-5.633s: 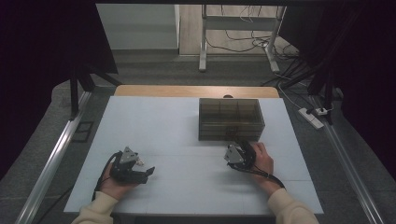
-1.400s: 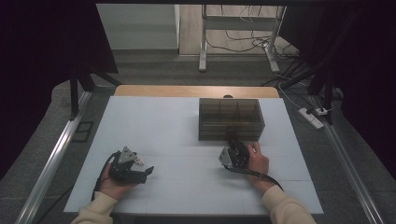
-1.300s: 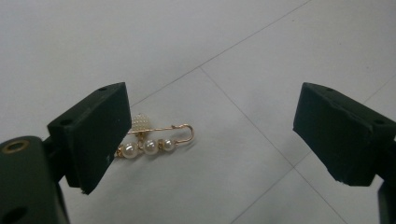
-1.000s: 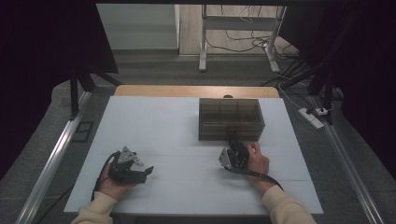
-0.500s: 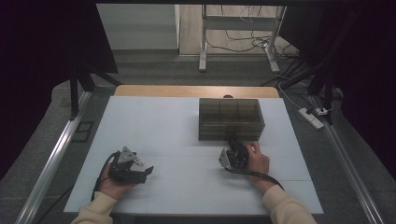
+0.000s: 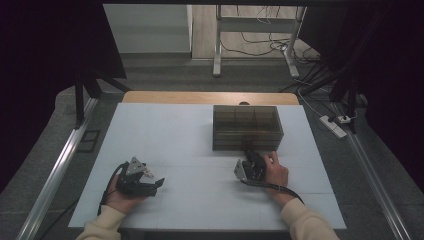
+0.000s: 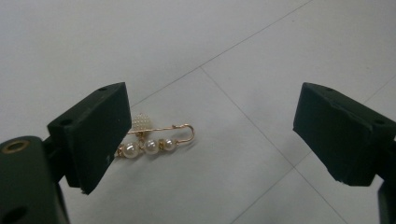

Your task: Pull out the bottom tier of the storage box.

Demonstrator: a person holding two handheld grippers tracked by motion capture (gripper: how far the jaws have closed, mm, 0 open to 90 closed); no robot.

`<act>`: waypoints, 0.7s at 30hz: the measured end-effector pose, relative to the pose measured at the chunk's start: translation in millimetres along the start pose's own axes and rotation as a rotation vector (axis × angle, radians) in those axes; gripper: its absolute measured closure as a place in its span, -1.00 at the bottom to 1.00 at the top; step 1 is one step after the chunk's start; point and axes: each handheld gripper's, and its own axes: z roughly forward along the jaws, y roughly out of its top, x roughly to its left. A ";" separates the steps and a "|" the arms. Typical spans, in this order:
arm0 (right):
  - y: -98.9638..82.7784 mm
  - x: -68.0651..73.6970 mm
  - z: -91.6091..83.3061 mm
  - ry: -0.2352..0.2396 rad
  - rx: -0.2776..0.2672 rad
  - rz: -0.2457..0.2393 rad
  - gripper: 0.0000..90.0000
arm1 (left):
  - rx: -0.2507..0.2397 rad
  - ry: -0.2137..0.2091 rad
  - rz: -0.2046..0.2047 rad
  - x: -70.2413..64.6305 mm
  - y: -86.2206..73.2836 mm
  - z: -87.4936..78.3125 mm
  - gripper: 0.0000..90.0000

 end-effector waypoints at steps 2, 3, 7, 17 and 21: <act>-0.1 0.0 -0.5 -0.005 -0.001 -0.004 0.77 | -0.001 -0.001 0.000 0.1 0.1 0.0 -0.77; -0.2 0.0 -0.5 -0.008 -0.005 -0.002 0.77 | 0.000 0.000 0.000 0.1 0.1 0.0 -0.77; -0.5 0.3 -0.8 -0.006 -0.012 0.003 0.77 | -0.002 -0.001 -0.002 0.1 0.0 -0.3 -0.77; 1.1 2.3 -9.5 -0.017 0.001 -0.022 0.77 | -0.001 -0.001 -0.003 0.8 0.0 0.0 -0.77; 1.8 4.3 -13.4 -0.015 0.003 -0.034 0.77 | -0.001 -0.002 -0.003 0.9 0.0 -0.1 -0.77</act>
